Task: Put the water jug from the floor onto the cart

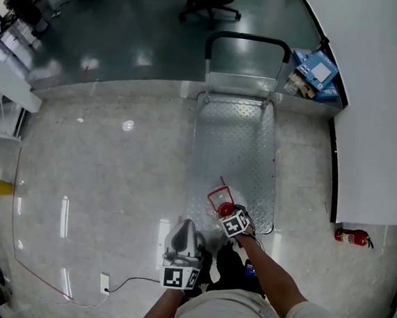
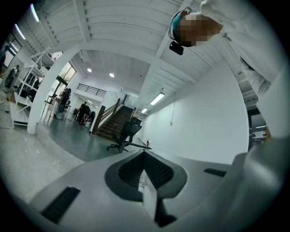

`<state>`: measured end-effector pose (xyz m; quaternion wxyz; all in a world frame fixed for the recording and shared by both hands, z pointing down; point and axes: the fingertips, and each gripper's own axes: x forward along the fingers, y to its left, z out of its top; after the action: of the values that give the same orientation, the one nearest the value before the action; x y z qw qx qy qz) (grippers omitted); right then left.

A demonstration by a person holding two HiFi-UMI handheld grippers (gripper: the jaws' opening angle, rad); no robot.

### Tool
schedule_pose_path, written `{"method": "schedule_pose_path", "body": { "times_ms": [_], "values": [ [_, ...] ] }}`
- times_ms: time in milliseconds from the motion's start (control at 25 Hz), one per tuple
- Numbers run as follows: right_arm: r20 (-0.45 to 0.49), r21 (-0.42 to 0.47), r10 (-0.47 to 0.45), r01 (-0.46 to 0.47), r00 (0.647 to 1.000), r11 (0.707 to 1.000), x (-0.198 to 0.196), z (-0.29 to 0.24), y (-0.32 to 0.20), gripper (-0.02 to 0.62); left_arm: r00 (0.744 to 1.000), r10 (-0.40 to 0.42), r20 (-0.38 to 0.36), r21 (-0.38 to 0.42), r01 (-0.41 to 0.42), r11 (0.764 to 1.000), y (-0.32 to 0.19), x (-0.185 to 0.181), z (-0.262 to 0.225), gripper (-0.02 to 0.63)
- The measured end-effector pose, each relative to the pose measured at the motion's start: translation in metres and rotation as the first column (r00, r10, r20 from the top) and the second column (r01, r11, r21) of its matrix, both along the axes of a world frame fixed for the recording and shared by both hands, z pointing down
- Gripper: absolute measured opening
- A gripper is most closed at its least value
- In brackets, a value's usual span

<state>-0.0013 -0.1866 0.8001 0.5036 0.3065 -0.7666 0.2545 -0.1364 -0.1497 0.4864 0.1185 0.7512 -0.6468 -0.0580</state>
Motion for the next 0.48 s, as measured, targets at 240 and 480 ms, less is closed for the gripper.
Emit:
{"method": "schedule_pose_path", "body": {
  "times_ms": [240, 480],
  "values": [
    [0.28, 0.295, 0.066, -0.152, 0.958, 0.943, 0.008, -0.157, -0.008, 0.04, 1.0, 0.009, -0.007, 0.063, -0.009, 0.998, -0.001, 0.007, -0.026, 0.003],
    [0.517, 0.49, -0.027, -0.27, 0.855, 0.829, 0.029, -0.284, 0.016, 0.012, 0.999, 0.04, -0.016, 0.113, -0.038, 0.993, 0.004, 0.025, -0.058, 0.003]
  ]
}}
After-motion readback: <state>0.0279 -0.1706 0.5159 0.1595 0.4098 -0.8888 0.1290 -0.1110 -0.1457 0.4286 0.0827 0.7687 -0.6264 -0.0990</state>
